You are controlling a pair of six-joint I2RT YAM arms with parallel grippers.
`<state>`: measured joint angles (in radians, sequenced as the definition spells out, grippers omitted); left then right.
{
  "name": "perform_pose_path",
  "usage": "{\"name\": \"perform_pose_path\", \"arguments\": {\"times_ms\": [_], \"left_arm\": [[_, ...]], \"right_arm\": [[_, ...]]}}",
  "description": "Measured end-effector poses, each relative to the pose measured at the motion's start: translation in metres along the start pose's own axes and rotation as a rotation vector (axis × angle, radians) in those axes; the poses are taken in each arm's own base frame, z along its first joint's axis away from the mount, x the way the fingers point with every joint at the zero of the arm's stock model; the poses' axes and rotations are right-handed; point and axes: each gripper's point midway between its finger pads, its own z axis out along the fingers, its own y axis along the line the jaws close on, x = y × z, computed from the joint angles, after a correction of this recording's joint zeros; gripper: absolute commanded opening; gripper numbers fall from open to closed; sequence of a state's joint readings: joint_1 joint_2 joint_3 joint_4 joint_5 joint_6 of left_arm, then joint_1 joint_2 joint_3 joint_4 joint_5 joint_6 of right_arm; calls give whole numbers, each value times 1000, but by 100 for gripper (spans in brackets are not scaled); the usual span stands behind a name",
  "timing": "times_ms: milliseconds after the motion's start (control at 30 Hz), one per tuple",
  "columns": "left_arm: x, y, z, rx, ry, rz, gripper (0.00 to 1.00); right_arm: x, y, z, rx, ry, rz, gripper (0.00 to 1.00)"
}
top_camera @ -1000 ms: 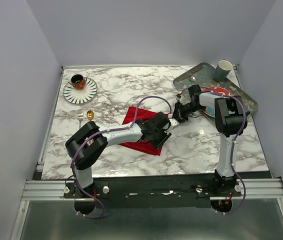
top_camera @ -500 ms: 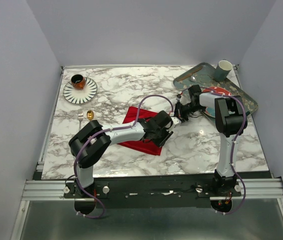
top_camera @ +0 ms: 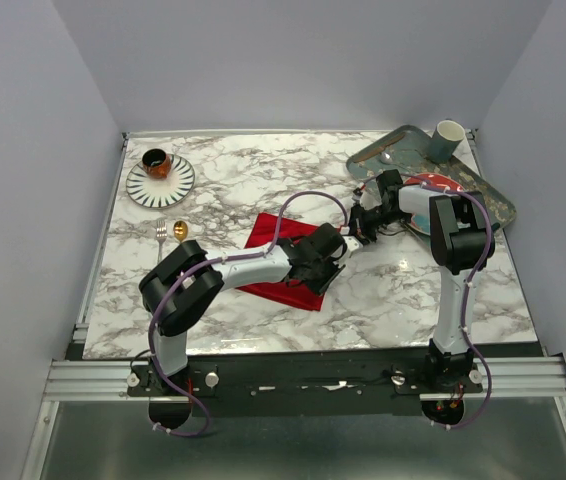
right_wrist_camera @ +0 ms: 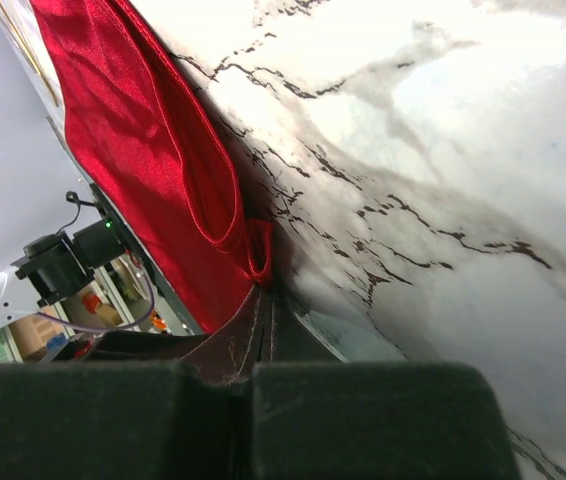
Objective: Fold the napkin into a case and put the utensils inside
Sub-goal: Pick up the lower triangle-folded napkin from the center of the board.
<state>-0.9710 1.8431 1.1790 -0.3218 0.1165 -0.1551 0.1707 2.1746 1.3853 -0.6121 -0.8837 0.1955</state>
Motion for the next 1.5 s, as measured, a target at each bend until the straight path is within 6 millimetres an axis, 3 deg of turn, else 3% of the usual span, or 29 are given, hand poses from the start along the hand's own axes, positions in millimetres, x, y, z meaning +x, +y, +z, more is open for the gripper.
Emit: {"name": "perform_pose_path", "arguments": {"times_ms": [167,367,967,1100,1167,1200,1333,1500], "left_arm": [[0,0,0,0,2,0,8],[3,0,0,0,11,-1,0],[15,-5,1,11,38,3,0],[15,-5,0,12,39,3,29],[15,-6,-1,12,38,3,32],[14,-6,-3,12,37,7,33],[6,-2,-17,23,12,-2,37],[-22,22,-54,42,-100,-59,38]], "right_arm": [[0,0,0,0,0,4,1],[0,0,0,0,0,7,1],[0,0,0,1,-1,13,1],[0,0,0,0,-1,13,18],[0,1,0,0,0,15,22],[0,1,0,-1,0,14,29],[1,4,-2,-8,3,5,38],[4,7,-8,7,12,-37,47]]}}
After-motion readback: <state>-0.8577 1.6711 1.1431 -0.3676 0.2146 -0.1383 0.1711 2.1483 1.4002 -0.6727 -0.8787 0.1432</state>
